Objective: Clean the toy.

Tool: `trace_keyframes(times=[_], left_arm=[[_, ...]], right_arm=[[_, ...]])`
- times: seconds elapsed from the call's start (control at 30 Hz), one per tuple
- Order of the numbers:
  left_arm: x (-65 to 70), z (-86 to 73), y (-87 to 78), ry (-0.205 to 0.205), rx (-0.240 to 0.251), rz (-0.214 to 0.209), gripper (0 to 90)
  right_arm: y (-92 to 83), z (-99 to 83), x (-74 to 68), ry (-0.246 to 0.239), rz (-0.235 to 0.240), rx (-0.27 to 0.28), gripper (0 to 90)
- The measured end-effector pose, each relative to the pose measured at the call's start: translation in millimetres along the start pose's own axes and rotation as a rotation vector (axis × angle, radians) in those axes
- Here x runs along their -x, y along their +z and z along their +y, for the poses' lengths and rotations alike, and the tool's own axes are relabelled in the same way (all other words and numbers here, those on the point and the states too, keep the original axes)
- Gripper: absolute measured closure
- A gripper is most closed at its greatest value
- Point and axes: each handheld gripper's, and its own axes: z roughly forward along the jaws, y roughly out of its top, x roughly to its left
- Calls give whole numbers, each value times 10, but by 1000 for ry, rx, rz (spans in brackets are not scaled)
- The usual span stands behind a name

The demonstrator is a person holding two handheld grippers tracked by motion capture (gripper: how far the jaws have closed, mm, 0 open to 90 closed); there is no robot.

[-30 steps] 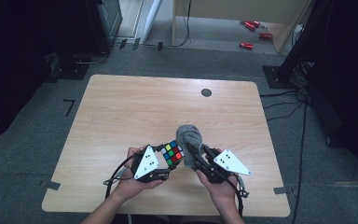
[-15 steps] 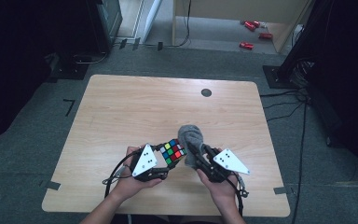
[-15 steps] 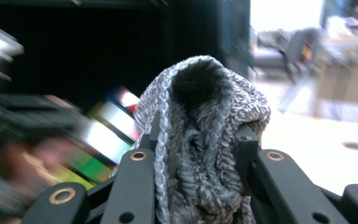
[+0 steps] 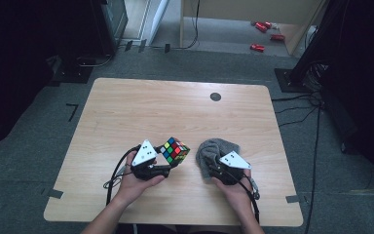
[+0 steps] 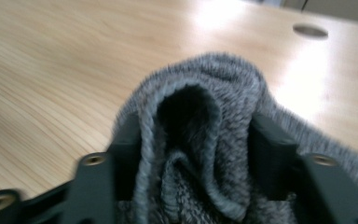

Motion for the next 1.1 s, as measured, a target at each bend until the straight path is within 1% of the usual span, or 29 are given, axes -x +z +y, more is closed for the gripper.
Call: trace_keyframes(times=[0.03,0.07,0.1,0.17,0.27,0.37,0.47,0.53,0.6,0.7,0.77,0.8,0.87,1.0,1.1], left_arm=[[-11,2,-1,-11,-1,-2,348],[-24,4,-3,-24,-1,-4,348],[-35,6,-5,-34,-1,-3,348],[-61,8,-15,-54,1,-11,348],[-90,20,-26,-85,3,-16,347],[-99,45,-34,-115,-1,-32,347],[-69,90,-31,-123,-7,-58,347],[-41,117,-24,-130,-18,-78,347],[-20,139,-22,-140,-25,-101,347],[3,169,-20,-150,-37,-120,347],[5,178,-19,-162,-42,-145,347],[8,180,-14,-167,-46,-154,346],[24,183,-4,-173,-57,-170,346],[70,195,19,-160,-81,-209,346],[95,196,43,-161,-95,-229,346]], right_arm=[[-13,10,15,14,12,1,333],[-40,37,21,18,21,15,291],[-72,75,20,17,27,33,257],[-145,160,12,1,59,80,228],[-252,266,-29,-46,91,165,206],[-329,353,-116,-83,143,236,200],[-342,395,-250,-142,196,281,200],[-328,388,-339,-184,215,296,198],[-303,373,-419,-236,226,305,197],[-273,348,-520,-310,236,313,198],[-263,341,-578,-349,233,317,201],[-260,341,-601,-362,237,324,204],[-258,345,-632,-382,232,332,208],[-239,330,-654,-431,214,346,237],[-226,309,-664,-452,204,350,271]])
